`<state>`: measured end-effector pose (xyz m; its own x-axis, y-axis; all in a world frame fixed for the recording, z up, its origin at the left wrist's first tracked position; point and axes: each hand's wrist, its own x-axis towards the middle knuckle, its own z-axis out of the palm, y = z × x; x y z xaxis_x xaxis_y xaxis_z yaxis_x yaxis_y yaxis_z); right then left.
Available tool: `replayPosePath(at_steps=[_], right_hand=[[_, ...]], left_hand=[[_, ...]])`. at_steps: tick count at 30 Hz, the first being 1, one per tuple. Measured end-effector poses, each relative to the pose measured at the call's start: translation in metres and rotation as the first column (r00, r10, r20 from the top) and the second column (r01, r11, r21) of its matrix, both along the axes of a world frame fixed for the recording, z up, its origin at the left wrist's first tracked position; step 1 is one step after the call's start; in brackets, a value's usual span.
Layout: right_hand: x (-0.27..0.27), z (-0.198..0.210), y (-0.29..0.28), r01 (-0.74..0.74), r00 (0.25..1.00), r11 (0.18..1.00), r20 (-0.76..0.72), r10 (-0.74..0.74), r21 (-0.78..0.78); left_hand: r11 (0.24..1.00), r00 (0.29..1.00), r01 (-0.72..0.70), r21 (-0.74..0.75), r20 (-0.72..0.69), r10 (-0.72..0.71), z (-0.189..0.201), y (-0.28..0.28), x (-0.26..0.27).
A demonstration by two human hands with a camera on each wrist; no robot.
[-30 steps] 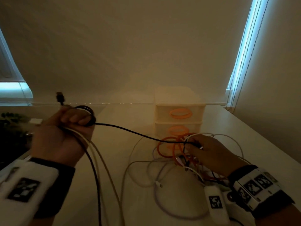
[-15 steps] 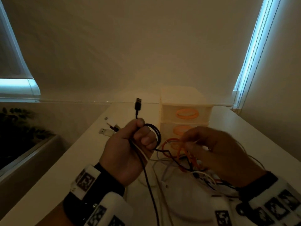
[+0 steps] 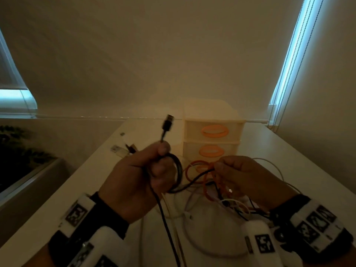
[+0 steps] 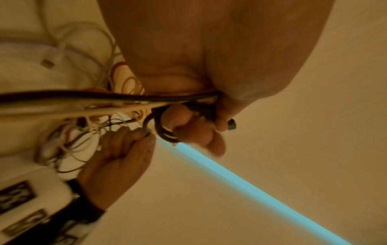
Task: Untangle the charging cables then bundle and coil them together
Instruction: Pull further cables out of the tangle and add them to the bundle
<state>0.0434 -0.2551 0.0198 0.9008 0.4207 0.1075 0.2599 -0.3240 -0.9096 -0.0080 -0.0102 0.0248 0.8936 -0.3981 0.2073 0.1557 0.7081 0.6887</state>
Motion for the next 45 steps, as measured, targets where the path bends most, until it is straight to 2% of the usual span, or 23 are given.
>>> replayPosePath(at_steps=[2,3,5,7,9,13,15,19,20,23,25,29,33,39,42,44,45], right_hand=[[0.001,-0.002,0.007,0.133,0.963,0.979,0.253,-0.091,-0.154],[-0.001,-0.004,0.010,0.178,0.936,0.976,0.329,-0.127,-0.129],[-0.003,-0.006,0.015,0.206,0.912,0.978,0.356,-0.203,0.029],[-0.008,-0.006,0.020,0.170,0.920,0.981,0.342,-0.193,0.095],[-0.014,-0.008,0.025,0.078,0.918,0.994,0.384,-0.102,0.079],[-0.018,-0.010,0.027,-0.037,0.871,0.999,0.491,0.017,0.032],[-0.017,-0.011,0.026,-0.094,0.876,0.994,0.470,0.105,-0.048],[-0.015,-0.015,0.022,-0.161,0.942,0.940,0.239,0.237,-0.301],[-0.013,-0.016,0.019,-0.133,0.949,0.940,0.234,0.212,-0.315],[-0.008,-0.016,0.013,0.036,0.921,0.951,0.379,0.087,-0.307],[-0.009,-0.016,0.014,0.051,0.891,0.941,0.442,0.108,-0.334],[-0.007,-0.016,0.010,-0.058,0.931,0.937,0.319,0.175,-0.345],[-0.001,-0.013,0.002,-0.040,0.960,0.913,0.239,0.148,-0.406],[-0.003,-0.014,0.005,-0.102,0.971,0.858,0.135,0.195,-0.504],[0.001,-0.012,0.002,-0.017,0.969,0.896,0.214,0.125,-0.444],[0.004,-0.011,0.000,0.064,0.950,0.930,0.308,0.055,-0.361],[0.004,-0.011,0.000,0.108,0.934,0.937,0.358,0.020,-0.333]], left_hand=[[0.990,0.999,0.035,0.136,0.017,-0.038,-0.010,-0.015,-0.003],[0.977,0.997,0.071,0.201,0.016,-0.076,-0.015,-0.022,-0.005],[0.961,0.991,0.136,0.240,-0.024,-0.134,-0.022,-0.032,-0.007],[0.967,0.989,0.143,0.211,-0.076,-0.130,-0.026,-0.036,-0.006],[0.978,0.991,0.112,0.175,-0.097,-0.096,-0.028,-0.038,-0.004],[0.996,0.984,-0.085,0.028,-0.155,0.088,-0.017,-0.034,0.000],[0.976,0.958,-0.212,-0.051,-0.207,0.197,-0.011,-0.031,0.002],[0.938,0.929,-0.313,-0.151,-0.254,0.270,-0.009,-0.021,0.006],[0.938,0.930,-0.312,-0.152,-0.249,0.269,-0.009,-0.019,0.007],[0.947,0.938,-0.292,-0.134,-0.232,0.256,-0.009,-0.019,0.008],[0.950,0.940,-0.287,-0.122,-0.225,0.255,-0.011,-0.019,0.008],[0.933,0.925,-0.330,-0.142,-0.243,0.291,-0.006,-0.009,0.011],[0.920,0.918,-0.362,-0.147,-0.226,0.325,-0.001,-0.001,0.010],[0.940,0.929,-0.324,-0.103,-0.221,0.296,-0.005,-0.003,0.011],[0.963,0.957,-0.260,-0.073,-0.152,0.247,-0.001,0.007,0.010],[0.994,0.991,-0.104,-0.020,-0.084,0.102,-0.001,0.007,0.006],[0.998,0.997,-0.040,0.052,-0.059,0.043,-0.001,0.003,0.003]])
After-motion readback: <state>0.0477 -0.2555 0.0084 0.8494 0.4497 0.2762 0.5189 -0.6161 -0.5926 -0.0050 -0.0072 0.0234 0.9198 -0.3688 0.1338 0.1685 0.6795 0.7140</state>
